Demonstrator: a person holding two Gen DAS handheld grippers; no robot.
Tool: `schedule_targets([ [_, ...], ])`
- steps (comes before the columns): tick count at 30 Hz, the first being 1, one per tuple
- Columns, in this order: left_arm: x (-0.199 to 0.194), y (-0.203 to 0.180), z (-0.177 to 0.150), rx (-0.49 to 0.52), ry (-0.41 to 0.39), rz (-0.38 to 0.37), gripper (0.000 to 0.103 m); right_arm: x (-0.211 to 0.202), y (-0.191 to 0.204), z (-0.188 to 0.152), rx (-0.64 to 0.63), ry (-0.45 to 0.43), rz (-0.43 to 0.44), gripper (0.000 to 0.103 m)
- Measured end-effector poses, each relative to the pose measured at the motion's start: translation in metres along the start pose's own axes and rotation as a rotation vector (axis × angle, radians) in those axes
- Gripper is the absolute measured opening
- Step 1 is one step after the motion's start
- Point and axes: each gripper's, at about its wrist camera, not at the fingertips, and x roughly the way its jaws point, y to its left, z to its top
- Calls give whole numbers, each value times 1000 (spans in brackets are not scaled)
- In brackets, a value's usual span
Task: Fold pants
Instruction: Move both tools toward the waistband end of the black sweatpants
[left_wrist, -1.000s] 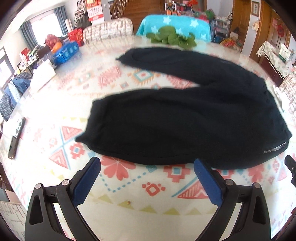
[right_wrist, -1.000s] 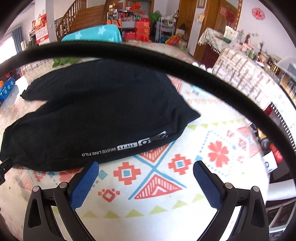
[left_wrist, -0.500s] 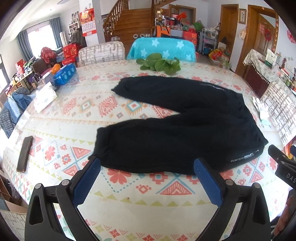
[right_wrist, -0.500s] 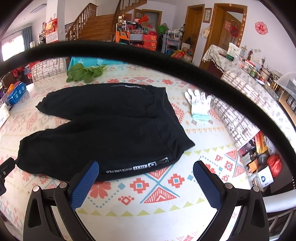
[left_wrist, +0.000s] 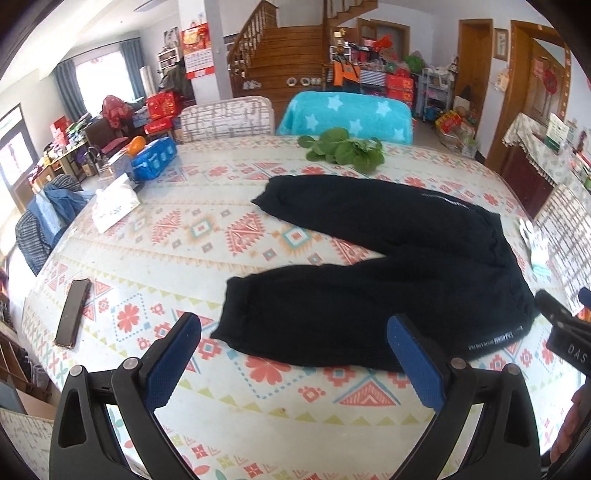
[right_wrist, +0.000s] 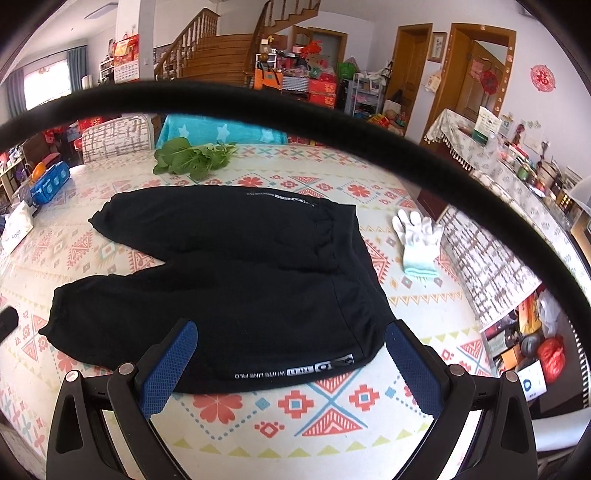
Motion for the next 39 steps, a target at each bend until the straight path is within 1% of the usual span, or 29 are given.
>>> schedule_targets([
  [3, 0, 6, 12, -13, -17, 27, 101, 4, -1, 7, -20, -5, 1, 103],
  [9, -2, 9, 37, -10, -62, 90, 101, 10, -11, 31, -44, -28, 12, 103],
  [13, 2, 14, 52, -43, -58, 68, 101, 16, -15, 47, -69, -37, 20, 103],
  [15, 6, 16, 59, -48, -56, 77, 101, 19, -15, 54, -74, -40, 25, 103],
  [18, 9, 17, 69, -37, -78, 91, 101, 28, -14, 65, -80, -36, 33, 103],
  [22, 21, 14, 82, -6, -86, 107, 101, 43, -9, 83, -77, -22, 40, 103],
  [26, 49, 18, 101, -10, -74, 87, 101, 50, -3, 102, -87, -38, 23, 103],
  [28, 66, 22, 113, -19, -52, 62, 101, 54, -3, 119, -87, -49, 14, 103],
  [29, 80, 26, 122, -25, -35, 37, 101, 56, -4, 129, -87, -53, 16, 103],
  [31, 98, 32, 135, -32, -12, 13, 101, 61, -8, 147, -84, -62, 33, 103],
  [32, 114, 37, 146, -36, 4, -4, 101, 65, -11, 157, -79, -64, 39, 103],
  [35, 153, 51, 168, -42, 38, -33, 101, 87, -18, 180, -73, -44, 58, 103],
  [37, 178, 57, 180, -40, 56, -44, 101, 108, -20, 191, -82, -19, 50, 103],
  [38, 195, 61, 187, -39, 70, -62, 101, 134, -21, 197, -91, 21, 46, 103],
  [39, 207, 62, 192, -37, 80, -71, 101, 147, -21, 198, -94, 43, 51, 103],
])
